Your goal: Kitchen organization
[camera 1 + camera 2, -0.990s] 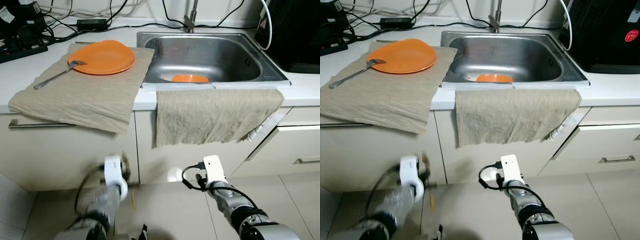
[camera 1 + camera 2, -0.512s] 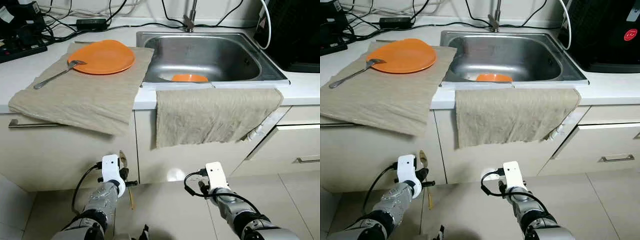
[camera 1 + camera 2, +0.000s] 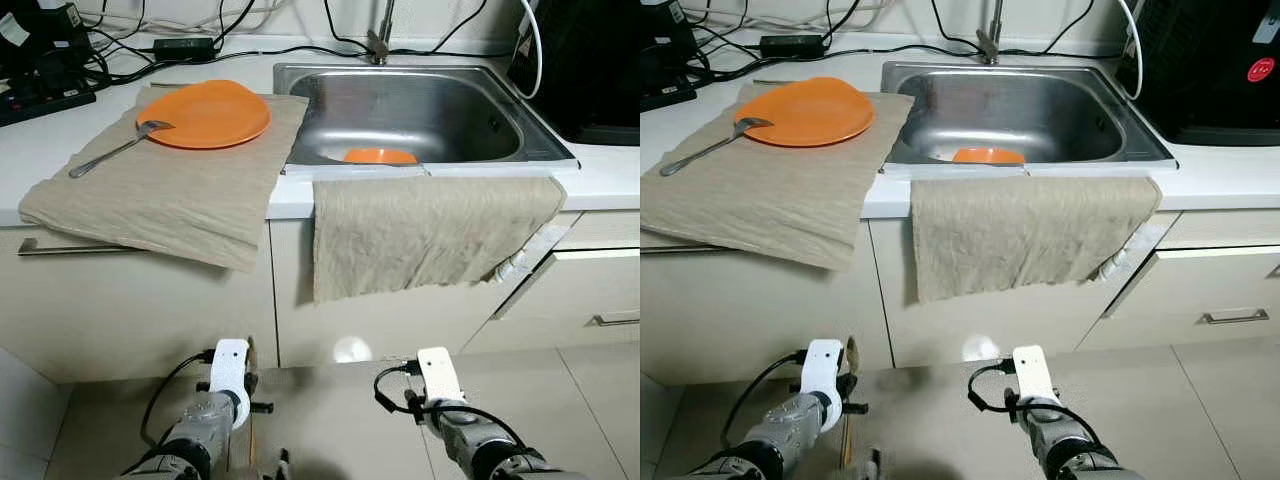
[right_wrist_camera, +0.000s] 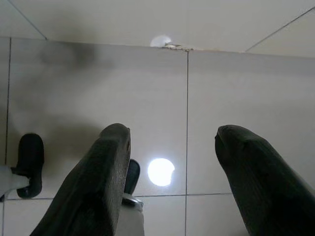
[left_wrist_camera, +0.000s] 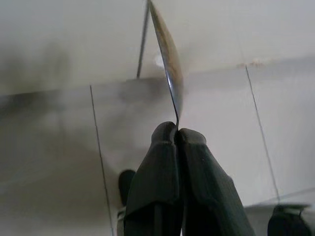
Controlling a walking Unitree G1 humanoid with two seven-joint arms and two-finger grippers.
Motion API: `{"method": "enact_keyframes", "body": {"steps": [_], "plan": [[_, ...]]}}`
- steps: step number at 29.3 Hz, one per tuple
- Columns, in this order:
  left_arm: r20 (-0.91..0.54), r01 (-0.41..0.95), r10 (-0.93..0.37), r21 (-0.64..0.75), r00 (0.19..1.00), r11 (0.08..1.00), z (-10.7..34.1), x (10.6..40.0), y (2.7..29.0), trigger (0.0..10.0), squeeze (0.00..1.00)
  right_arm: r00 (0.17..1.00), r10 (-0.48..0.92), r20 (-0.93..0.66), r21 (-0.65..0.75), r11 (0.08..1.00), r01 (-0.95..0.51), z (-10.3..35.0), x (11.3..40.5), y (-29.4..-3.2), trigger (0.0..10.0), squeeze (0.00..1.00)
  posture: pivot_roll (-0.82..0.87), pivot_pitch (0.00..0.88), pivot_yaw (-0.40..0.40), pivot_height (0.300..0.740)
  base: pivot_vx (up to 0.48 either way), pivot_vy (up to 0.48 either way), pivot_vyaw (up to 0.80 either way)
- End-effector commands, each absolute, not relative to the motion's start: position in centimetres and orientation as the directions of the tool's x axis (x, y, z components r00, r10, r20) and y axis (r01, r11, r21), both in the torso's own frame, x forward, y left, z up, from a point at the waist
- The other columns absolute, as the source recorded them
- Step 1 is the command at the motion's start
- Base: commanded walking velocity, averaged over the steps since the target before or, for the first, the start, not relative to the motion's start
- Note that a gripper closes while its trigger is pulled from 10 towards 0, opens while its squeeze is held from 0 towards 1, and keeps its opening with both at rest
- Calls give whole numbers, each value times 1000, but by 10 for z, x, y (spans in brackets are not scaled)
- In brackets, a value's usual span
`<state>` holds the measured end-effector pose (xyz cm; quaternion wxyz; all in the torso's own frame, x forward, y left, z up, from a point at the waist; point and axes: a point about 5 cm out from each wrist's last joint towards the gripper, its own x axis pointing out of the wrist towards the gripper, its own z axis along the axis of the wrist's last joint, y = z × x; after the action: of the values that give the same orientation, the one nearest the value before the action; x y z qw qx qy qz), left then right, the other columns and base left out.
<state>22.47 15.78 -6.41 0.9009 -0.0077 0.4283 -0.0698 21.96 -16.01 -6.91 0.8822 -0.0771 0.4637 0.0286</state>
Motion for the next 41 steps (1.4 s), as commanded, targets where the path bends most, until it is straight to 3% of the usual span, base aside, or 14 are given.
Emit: {"method": "enact_keyframes", "body": {"steps": [1, 24, 27, 31, 41], "plan": [[-783, 151, -145, -66, 605, 986, -66, 222, 150, 10000, 0, 565, -34, -824, -126, 984, -124, -68, 221, -164, 10000, 0, 86, 0, -24, 740, 0, 0, 0], [-792, 212, -161, -41, 589, 976, -65, 224, 142, 10000, 0, 542, -20, -840, -119, 982, -148, -69, 220, -163, 10000, 0, 80, 0, -23, 740, 0, 0, 0], [-803, 227, -166, -39, 572, 973, -67, 222, 140, 10000, 0, 529, -20, -848, -128, 978, -167, -70, 218, -164, 10000, 0, 78, 0, -23, 740, 0, 0, 0], [-865, 252, -114, 14, 489, 968, -76, 208, 148, 10000, 0, 497, -35, -867, -164, 962, -218, -74, 211, -168, 10000, 0, 74, 0, -24, 740, 0, 0, 0], [-870, 232, -91, 27, 485, 972, -76, 207, 152, 10000, 0, 484, -45, -874, -181, 954, -238, -76, 208, -166, 10000, 0, 75, 0, -25, 740, 0, 0, 0]]}}
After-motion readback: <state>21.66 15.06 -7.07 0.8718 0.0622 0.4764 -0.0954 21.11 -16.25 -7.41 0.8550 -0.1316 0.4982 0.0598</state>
